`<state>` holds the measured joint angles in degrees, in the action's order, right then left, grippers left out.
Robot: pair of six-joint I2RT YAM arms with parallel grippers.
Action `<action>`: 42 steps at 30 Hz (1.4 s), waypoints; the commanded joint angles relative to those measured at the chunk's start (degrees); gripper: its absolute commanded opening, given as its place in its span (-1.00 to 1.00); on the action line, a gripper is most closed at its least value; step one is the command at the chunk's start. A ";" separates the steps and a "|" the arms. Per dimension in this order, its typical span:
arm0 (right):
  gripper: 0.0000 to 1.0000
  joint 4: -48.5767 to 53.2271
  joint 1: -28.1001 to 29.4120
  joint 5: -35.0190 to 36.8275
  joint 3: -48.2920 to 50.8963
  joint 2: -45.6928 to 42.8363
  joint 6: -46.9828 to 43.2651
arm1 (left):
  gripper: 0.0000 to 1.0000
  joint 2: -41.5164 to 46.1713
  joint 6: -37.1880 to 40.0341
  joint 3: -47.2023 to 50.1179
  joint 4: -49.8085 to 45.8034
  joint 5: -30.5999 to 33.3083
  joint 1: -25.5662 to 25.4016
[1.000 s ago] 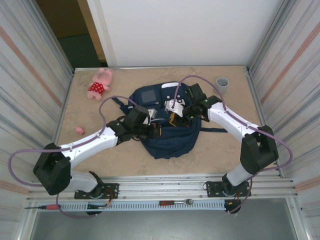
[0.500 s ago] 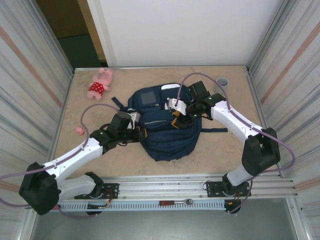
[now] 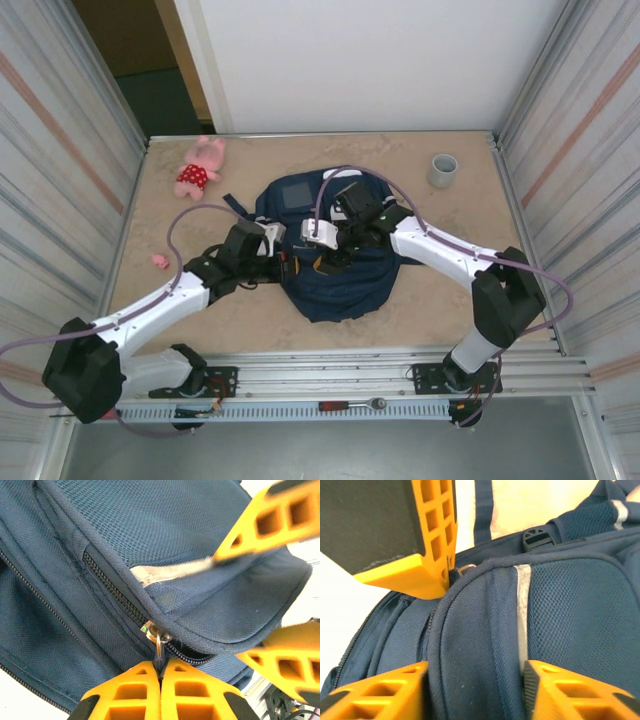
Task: Pack the student bag
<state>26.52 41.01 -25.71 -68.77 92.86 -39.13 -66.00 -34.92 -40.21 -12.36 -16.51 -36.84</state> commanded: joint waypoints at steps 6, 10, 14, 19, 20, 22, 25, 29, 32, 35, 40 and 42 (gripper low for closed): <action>-1.00 7.48 -1.68 -6.50 -3.47 -3.65 -4.75 | -1.00 0.85 1.85 -0.95 -7.19 6.18 4.32; -1.00 15.71 -5.09 -15.08 -6.21 -4.04 -9.86 | -1.00 0.07 4.08 -0.03 -3.19 5.08 9.15; -1.00 21.44 -5.91 -17.79 -9.80 -2.64 -13.88 | -0.97 -3.83 9.37 -2.82 0.25 4.09 11.95; -1.00 20.42 -7.22 -18.20 -12.94 -0.22 -10.57 | -0.68 -10.90 14.11 -8.25 -0.45 5.37 13.17; -1.00 18.61 -7.67 -17.05 -12.95 0.24 -8.12 | -0.59 -11.80 14.09 -9.26 -0.84 5.25 13.36; -1.00 14.95 -8.05 -13.88 -12.88 0.77 -2.01 | -0.37 -12.06 13.59 -10.85 -2.58 5.00 13.68; -1.00 11.44 -8.75 -12.73 -12.83 1.44 4.52 | 0.04 -9.85 10.09 -12.32 -8.59 7.04 13.98; -1.00 7.89 -9.11 -12.34 -11.99 1.62 9.63 | 0.38 -5.07 1.04 -10.70 -18.14 5.00 18.46; -1.00 6.76 -9.04 -10.69 -11.98 1.62 12.88 | 0.50 -0.07 -8.15 -6.49 -22.86 0.68 25.02; -1.00 4.75 -8.86 -8.71 -11.39 1.19 16.36 | 0.58 6.25 -16.30 -2.61 -24.86 -0.66 30.10; -1.00 -0.03 -7.40 -7.62 -9.77 0.27 21.98 | 0.63 10.23 -26.33 -3.03 -31.94 2.44 36.28; -1.00 -1.24 -6.32 -7.16 -9.54 0.25 22.74 | 0.67 8.56 -29.64 -5.06 -35.99 5.15 37.04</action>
<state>31.22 33.36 -32.99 -78.72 94.48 -21.34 -56.42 -55.96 -42.92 -40.58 -14.20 -0.71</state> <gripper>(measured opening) 0.066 0.830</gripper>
